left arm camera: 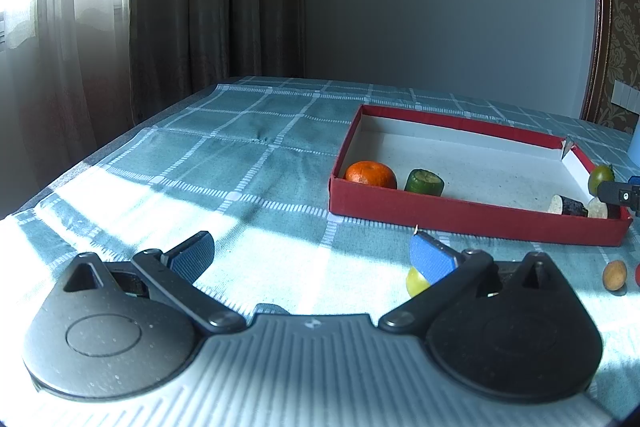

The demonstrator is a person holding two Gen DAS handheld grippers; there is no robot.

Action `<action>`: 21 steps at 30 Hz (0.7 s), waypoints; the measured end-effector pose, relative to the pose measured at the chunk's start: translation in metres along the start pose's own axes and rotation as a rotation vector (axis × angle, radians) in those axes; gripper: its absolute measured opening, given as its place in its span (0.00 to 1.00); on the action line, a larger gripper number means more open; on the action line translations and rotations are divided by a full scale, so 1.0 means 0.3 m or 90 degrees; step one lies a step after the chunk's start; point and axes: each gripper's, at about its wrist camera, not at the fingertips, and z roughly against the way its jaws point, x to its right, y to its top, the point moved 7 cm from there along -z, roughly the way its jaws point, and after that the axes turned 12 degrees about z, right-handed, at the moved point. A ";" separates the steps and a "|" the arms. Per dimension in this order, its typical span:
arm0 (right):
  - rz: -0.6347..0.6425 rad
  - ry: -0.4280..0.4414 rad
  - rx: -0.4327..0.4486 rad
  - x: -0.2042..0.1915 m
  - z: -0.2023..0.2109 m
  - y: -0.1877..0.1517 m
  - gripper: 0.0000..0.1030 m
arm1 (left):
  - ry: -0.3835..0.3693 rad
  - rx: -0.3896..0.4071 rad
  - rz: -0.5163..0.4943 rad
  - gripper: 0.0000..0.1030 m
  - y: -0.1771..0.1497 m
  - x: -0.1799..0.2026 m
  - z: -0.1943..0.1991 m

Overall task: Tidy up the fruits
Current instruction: 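Open the right gripper to release the tomato and withdraw, then grasp the green tomato with the left gripper and lift it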

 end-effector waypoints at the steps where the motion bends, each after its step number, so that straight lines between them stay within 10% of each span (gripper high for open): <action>1: -0.004 -0.004 0.004 0.005 0.007 0.001 0.77 | 0.000 -0.001 0.000 1.00 0.000 0.000 -0.001; 21: -0.152 0.020 0.064 0.111 0.290 -0.176 0.82 | -0.027 -0.009 -0.042 1.00 -0.012 0.046 -0.002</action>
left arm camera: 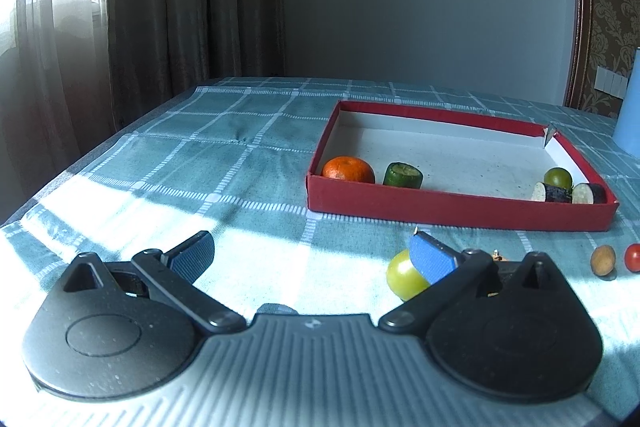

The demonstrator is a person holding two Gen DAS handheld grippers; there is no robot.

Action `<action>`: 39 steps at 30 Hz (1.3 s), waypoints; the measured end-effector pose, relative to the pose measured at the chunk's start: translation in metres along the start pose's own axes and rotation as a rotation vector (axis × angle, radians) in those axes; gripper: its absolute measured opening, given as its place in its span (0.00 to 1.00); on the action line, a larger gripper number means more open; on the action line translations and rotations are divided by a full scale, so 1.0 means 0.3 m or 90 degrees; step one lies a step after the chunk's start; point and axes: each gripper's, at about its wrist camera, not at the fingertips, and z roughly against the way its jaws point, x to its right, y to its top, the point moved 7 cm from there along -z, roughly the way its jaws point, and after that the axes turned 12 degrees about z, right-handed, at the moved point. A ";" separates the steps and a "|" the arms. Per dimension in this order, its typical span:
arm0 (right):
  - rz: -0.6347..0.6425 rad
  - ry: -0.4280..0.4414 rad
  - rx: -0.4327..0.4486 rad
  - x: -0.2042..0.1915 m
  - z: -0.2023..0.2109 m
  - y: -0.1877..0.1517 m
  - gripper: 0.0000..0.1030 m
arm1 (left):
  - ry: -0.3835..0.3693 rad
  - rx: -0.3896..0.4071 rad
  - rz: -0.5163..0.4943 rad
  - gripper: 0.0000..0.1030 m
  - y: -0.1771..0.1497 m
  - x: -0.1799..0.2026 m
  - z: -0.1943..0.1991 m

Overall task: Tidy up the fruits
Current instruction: 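Grasp the green tomato with the left gripper and lift it, then lower the green tomato into the tray and open the left gripper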

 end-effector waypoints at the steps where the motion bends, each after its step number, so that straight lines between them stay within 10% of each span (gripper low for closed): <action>1: -0.010 0.004 -0.002 0.004 0.002 -0.016 0.82 | 0.003 -0.001 -0.013 1.00 -0.003 0.012 -0.002; 11: -0.072 0.024 -0.021 0.034 -0.010 -0.049 0.82 | -0.023 -0.014 -0.116 0.97 -0.035 0.134 -0.016; 22: -0.078 0.024 -0.030 0.035 -0.015 -0.054 0.85 | -0.070 -0.057 -0.129 0.33 -0.065 0.170 -0.039; 39: -0.068 0.026 -0.029 0.027 -0.015 -0.051 0.85 | -0.078 -0.004 -0.110 0.32 0.094 0.340 -0.053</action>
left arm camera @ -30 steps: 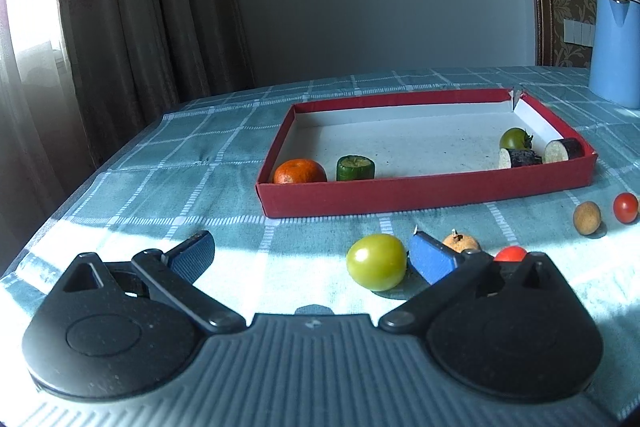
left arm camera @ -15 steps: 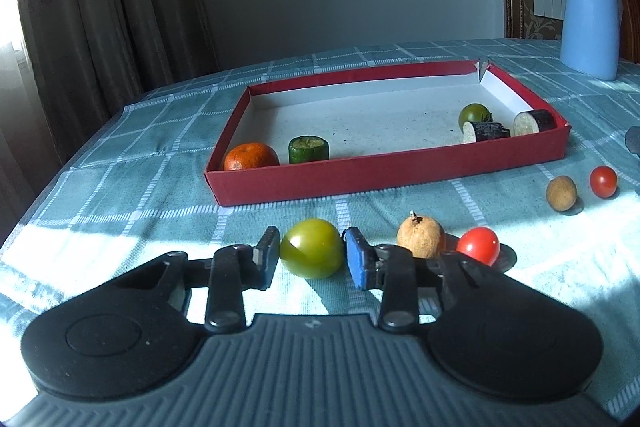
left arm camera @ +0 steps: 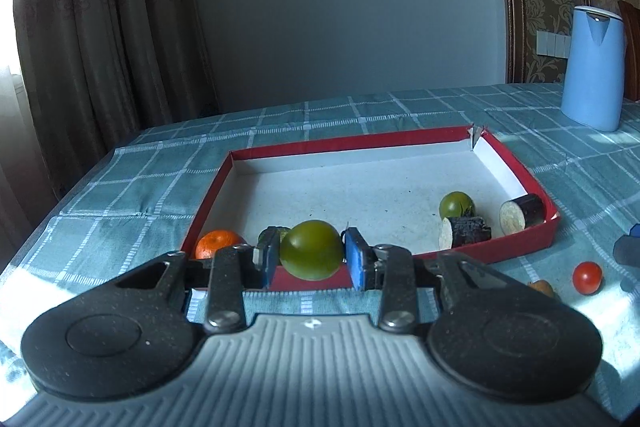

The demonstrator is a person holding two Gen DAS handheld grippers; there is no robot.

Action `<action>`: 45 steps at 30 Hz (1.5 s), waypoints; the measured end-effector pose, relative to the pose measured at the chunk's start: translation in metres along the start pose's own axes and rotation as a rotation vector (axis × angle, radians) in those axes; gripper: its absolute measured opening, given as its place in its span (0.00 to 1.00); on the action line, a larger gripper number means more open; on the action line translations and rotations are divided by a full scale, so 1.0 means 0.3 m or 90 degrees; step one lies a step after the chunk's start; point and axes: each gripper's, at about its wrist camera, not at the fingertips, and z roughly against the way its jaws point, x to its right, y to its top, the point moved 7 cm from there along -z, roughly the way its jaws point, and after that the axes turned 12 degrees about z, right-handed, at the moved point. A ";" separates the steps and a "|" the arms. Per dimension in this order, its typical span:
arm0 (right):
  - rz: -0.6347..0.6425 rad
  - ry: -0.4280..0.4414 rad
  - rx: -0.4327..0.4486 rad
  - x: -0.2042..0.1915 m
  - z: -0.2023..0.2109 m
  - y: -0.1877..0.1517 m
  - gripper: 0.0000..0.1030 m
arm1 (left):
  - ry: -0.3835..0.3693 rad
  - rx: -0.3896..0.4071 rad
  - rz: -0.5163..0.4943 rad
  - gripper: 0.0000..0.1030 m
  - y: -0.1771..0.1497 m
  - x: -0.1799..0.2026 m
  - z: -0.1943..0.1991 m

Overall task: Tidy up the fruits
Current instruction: 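Lower the green tomato into the tray and open the left gripper, then grasp the brown kiwi with the right gripper and carry it over the tray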

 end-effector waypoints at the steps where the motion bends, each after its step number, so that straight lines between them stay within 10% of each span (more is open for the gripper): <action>1: 0.000 0.000 -0.001 0.000 -0.001 0.000 0.85 | 0.003 -0.006 0.006 0.32 0.011 0.011 -0.019; 27: 0.006 0.002 -0.002 -0.007 -0.006 -0.001 0.90 | 0.034 -0.037 0.028 0.39 -0.031 0.009 -0.113; 33: -0.002 0.004 0.004 0.002 0.001 -0.001 0.90 | 0.052 0.022 0.063 0.65 -0.034 -0.113 0.025; 45: 0.006 0.004 0.005 -0.007 0.003 0.002 0.90 | 0.113 0.025 0.177 0.72 -0.123 -0.392 0.127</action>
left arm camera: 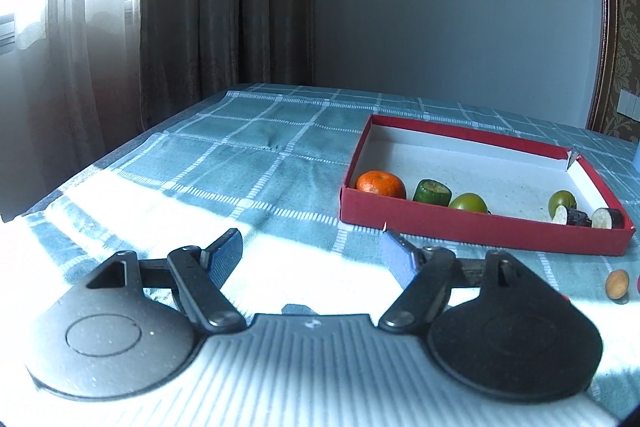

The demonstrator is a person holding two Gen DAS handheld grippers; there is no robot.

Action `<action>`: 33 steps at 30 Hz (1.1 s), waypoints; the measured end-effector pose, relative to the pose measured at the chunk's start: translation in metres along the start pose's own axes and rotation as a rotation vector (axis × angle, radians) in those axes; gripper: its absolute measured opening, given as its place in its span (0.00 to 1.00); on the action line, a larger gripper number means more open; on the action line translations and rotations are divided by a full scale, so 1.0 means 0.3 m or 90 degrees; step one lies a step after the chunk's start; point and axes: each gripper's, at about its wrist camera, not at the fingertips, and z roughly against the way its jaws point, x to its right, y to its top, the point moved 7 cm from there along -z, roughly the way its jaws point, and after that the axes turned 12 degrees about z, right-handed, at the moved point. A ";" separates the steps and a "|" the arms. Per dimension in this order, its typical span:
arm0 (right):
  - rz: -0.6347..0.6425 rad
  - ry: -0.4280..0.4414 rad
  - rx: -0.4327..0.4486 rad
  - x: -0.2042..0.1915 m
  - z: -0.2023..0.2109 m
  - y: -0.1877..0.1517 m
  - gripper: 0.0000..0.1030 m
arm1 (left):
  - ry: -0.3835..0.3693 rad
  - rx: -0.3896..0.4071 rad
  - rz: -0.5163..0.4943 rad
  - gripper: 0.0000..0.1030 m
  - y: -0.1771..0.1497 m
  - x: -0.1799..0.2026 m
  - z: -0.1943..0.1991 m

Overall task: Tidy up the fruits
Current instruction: 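Grasp the brown kiwi with the right gripper and carry it over the tray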

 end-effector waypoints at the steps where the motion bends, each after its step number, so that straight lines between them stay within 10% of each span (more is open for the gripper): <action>1: 0.003 0.001 0.002 -0.003 0.002 0.001 0.90 | -0.001 0.002 0.010 0.75 0.003 -0.007 0.000; 18: 0.323 0.146 -0.029 -0.463 -0.053 -0.025 0.87 | -0.009 -0.005 0.002 0.85 -0.010 0.005 -0.009; 22: 0.352 0.161 -0.075 -0.516 -0.125 -0.041 0.58 | -0.011 -0.005 0.004 0.85 -0.010 0.007 -0.011; 33: 0.277 0.045 -0.063 -0.374 -0.123 -0.008 0.58 | -0.020 -0.003 0.007 0.86 -0.010 0.009 -0.006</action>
